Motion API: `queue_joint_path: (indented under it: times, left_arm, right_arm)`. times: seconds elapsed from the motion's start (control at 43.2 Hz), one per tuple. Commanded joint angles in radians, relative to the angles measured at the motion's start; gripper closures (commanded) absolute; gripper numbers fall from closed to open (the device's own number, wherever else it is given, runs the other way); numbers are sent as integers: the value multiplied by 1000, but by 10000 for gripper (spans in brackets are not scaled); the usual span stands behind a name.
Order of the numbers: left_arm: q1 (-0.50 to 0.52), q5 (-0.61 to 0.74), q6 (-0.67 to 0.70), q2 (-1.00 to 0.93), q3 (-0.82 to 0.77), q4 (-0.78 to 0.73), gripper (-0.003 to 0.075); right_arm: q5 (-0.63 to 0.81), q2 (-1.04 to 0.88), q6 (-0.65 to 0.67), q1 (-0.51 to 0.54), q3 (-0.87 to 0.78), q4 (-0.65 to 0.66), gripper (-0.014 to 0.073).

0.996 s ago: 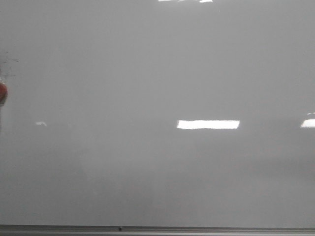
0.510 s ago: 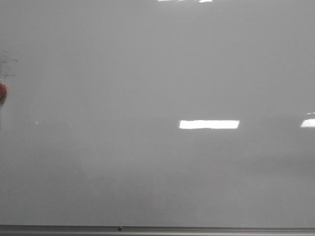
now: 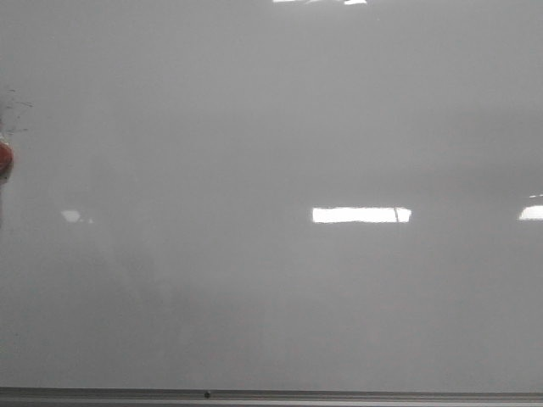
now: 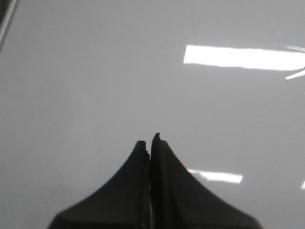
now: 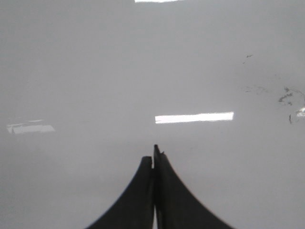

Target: Write number 9 on whiteboard

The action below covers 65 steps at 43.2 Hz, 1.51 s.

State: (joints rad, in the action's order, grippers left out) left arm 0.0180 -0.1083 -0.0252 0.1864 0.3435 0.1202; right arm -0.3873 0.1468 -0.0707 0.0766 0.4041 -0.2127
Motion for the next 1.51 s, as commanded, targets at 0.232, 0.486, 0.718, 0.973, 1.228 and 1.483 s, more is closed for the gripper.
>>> queue_joint_path:
  times: [0.232,0.486,0.718,0.973,1.228,1.483]
  left_arm:
    - [-2,1,6,187,95,-4,673]
    - [-2,-12,6,187,93,-4,145]
    - [-33,-55,2,271,93,19,90]
    - [-168,-28,2,614,99,80,90]
    - [-213,267,2,985,128,91,90]
    - [-209,411,2,1233,216,91,90]
  right_arm:
    - [5,198,-4,4,122,-5,559]
    - [15,198,-4,4,122,-5,83]
    - [8,198,-4,4,122,-5,34]
    - [10,198,-4,4,122,-5,34]
    - [10,198,-4,2,122,-5,34]
    - [10,198,-4,1,122,-5,34]
